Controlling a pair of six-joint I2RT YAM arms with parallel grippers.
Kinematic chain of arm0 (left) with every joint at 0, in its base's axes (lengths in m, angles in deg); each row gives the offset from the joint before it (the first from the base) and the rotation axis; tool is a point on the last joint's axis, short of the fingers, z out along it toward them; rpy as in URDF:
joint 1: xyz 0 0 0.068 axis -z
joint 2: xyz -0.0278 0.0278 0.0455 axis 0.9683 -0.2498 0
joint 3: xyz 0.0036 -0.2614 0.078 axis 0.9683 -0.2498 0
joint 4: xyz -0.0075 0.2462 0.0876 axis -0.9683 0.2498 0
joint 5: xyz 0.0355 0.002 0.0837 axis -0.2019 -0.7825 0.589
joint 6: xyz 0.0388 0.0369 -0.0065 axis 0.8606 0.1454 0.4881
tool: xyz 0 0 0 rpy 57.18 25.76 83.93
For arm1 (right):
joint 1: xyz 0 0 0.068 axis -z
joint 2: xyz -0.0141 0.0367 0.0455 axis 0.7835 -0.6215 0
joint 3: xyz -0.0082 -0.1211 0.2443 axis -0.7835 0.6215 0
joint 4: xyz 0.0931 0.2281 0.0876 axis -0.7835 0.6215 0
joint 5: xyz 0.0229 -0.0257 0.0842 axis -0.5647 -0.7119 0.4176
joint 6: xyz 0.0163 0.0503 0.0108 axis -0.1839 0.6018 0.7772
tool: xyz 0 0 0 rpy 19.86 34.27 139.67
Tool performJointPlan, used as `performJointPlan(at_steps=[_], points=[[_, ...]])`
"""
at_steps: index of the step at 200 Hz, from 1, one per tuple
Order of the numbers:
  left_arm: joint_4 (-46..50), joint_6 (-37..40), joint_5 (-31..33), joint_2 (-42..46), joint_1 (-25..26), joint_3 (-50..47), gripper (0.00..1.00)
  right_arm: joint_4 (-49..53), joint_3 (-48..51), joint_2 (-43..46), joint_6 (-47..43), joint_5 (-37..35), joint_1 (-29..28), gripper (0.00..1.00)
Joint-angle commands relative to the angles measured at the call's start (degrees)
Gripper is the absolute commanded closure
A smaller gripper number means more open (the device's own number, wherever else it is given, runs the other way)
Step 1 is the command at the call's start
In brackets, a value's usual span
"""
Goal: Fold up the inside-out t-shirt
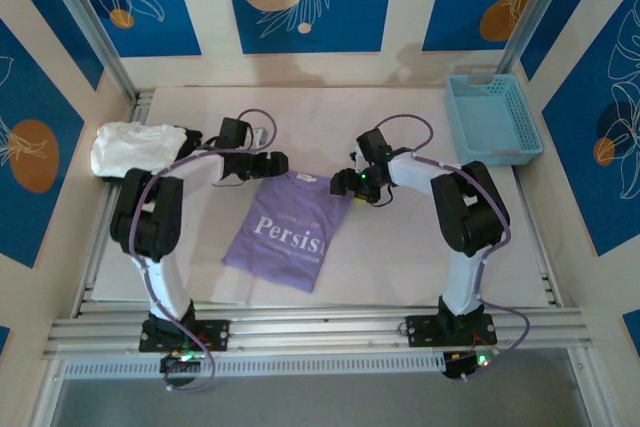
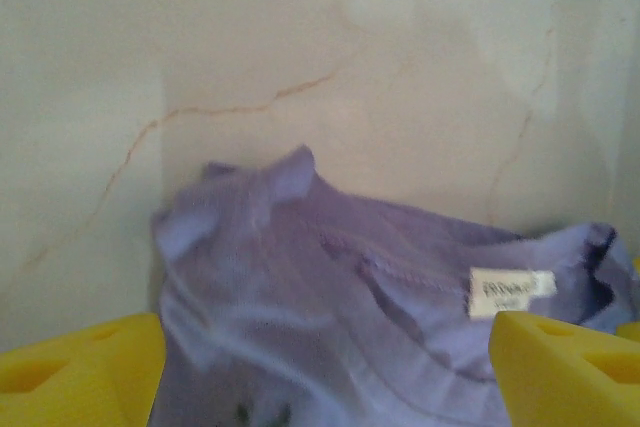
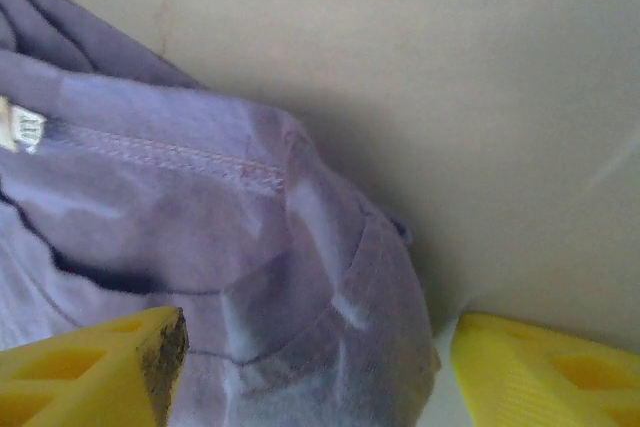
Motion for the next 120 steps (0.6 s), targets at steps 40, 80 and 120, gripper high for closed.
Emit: performJointPlan(at_steps=[40, 80, 120], points=[[7.65, 6.31, -4.42, -6.67, -0.4, 5.95, 0.19, -3.37, -2.18, -4.4, 2.97, 5.15, -2.41, 0.33], [7.61, 6.76, -7.68, -8.68, -0.38, 5.67, 0.3, -4.98, -2.76, -5.47, 4.27, 5.22, -2.78, 0.43], [7.2, 6.15, -10.28, -10.45, -0.47, 6.68, 0.51, -6.6, -3.16, -5.6, 5.26, 4.64, -2.69, 0.57]])
